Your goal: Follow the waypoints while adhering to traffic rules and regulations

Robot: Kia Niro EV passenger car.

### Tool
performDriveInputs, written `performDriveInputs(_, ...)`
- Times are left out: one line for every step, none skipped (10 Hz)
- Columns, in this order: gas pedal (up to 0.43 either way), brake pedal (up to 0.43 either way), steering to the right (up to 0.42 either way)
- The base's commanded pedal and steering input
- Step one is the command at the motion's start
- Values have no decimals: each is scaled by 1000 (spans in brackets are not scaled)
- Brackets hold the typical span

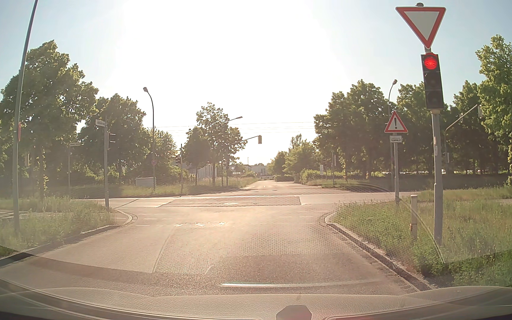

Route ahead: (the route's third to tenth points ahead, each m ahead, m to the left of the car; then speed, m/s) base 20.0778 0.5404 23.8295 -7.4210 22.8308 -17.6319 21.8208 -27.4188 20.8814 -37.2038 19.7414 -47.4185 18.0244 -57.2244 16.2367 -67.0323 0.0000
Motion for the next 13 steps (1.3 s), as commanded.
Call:
performDriveInputs(0,280,-16)
performDriveInputs(0,280,-16)
performDriveInputs(0,280,-16)
performDriveInputs(0,280,-16)
performDriveInputs(0,280,-16)
performDriveInputs(0,287,-16)
performDriveInputs(0,280,-16)
performDriveInputs(0,287,-16)
performDriveInputs(0,280,-16)
performDriveInputs(0,280,-16)
performDriveInputs(0,287,-16)
performDriveInputs(0,280,-16)
performDriveInputs(0,280,-16)
